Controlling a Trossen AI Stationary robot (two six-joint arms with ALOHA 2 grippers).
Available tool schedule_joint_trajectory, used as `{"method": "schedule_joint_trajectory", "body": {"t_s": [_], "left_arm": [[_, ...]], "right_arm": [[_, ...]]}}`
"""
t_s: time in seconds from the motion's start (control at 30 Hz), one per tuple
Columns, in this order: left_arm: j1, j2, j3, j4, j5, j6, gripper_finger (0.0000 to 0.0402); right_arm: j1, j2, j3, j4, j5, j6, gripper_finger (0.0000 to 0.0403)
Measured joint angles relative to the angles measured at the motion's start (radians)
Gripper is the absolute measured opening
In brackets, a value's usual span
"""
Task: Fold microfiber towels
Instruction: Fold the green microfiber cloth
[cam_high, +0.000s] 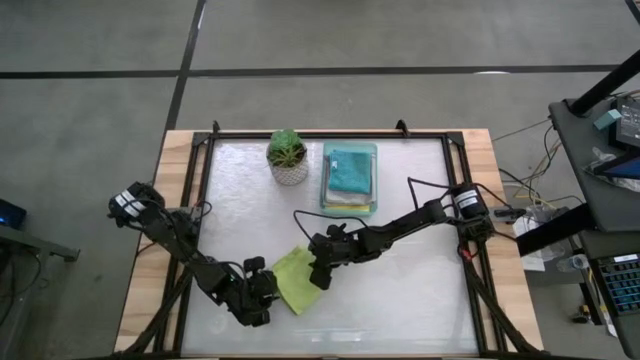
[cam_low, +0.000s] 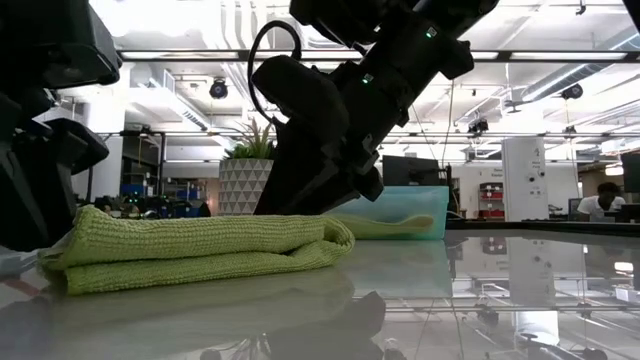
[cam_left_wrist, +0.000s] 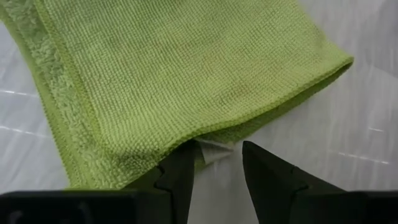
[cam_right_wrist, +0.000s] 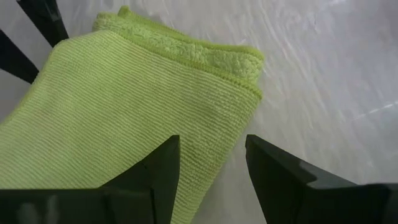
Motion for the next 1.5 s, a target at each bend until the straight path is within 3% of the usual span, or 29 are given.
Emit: {"method": "schedule_joint_trajectory", "body": {"t_s": [0.27,0.8,1.07,1.33,1.5], "left_arm": [[-0.007,0.013,0.0,0.003,0.002,-0.101,0.0121],[0.008,0.021,-0.006,-0.002,-0.002,-0.077,0.0121],[0.029,0.021,-0.01,-0.003,-0.017,-0.043,0.0121],[0.032,0.021,-0.012,-0.003,-0.018,-0.043,0.0121],[0.032,0.021,-0.013,-0.004,-0.022,-0.043,0.0121]], "right_arm": [[-0.001,0.0,0.004,0.003,0.0,-0.001,0.0173],[-0.047,0.0,0.004,-0.012,-0.009,0.088,0.0173],[-0.053,0.0,0.004,-0.019,-0.008,0.054,0.0173],[-0.053,0.0,0.004,-0.022,-0.001,-0.165,0.0173],[-0.053,0.0,0.018,-0.022,0.0,-0.083,0.0173]]}}
